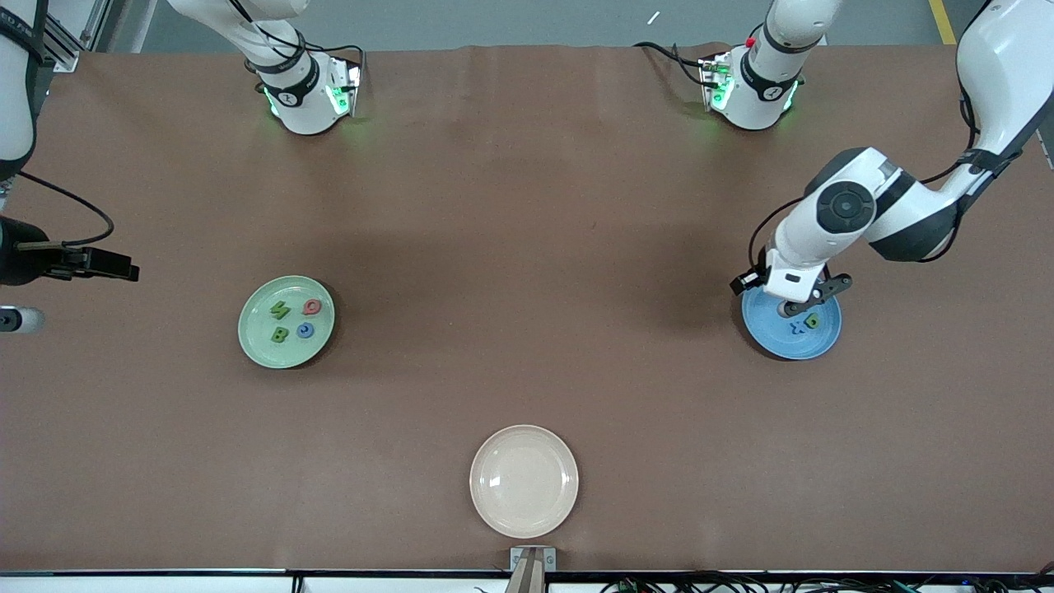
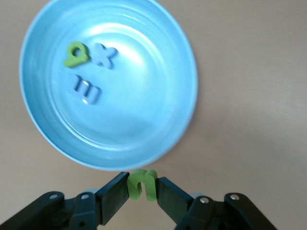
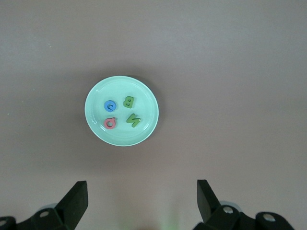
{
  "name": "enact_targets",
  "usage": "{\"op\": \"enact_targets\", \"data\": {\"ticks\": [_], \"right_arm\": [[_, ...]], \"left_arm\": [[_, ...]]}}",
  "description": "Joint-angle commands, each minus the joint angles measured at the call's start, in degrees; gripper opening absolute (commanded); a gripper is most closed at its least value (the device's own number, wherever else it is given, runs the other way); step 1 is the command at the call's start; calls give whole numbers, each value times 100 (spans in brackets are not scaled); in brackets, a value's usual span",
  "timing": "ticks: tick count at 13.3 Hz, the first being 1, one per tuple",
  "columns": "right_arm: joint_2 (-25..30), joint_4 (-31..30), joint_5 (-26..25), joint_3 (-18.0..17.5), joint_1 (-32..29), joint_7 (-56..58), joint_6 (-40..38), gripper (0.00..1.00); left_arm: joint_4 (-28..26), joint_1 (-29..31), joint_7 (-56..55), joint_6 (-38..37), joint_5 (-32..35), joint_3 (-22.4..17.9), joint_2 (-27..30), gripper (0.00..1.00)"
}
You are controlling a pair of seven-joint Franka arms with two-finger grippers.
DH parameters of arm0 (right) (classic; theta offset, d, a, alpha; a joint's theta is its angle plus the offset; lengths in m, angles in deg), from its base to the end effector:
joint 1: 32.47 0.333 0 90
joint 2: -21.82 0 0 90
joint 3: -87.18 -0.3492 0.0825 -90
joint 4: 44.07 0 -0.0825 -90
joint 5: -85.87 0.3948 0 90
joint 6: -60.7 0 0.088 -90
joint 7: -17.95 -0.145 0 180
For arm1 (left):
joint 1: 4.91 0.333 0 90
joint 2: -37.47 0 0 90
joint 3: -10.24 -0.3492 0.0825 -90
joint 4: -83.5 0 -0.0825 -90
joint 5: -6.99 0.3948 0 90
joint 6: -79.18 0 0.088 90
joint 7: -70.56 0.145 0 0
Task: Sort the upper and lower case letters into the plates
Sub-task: 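Carry the green n over the blue plate with the left gripper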
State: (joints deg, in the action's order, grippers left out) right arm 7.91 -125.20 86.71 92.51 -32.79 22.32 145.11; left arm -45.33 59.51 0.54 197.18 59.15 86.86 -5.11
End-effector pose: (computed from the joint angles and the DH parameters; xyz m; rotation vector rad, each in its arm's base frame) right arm 0.6219 -0.0529 0.5414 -3.1198 0.0337 0.2886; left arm 0.5130 -0.0678 0.2306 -2.9703 -0.6438 0.1460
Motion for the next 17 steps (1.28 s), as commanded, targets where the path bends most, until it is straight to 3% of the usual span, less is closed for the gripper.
{"op": "enact_targets", "data": {"ticks": [1, 9, 14, 17], "right_arm": [[467, -465, -5, -67, -20, -6, 146, 100], [1899, -1650, -5, -32, -82, 3, 252, 100], [2269, -1713, -22, -14, -73, 29, 102, 100], [2226, -1687, -66, -32, -55, 20, 181, 100]], "left_arm": [[-36, 18, 488, -31, 170, -269, 136, 17], [-80, -61, 770, 364, 875, -920, -22, 23], [-124, -263, 735, 391, 910, -1167, -84, 31], [-124, -316, 718, 479, 910, -1228, -93, 40]]}}
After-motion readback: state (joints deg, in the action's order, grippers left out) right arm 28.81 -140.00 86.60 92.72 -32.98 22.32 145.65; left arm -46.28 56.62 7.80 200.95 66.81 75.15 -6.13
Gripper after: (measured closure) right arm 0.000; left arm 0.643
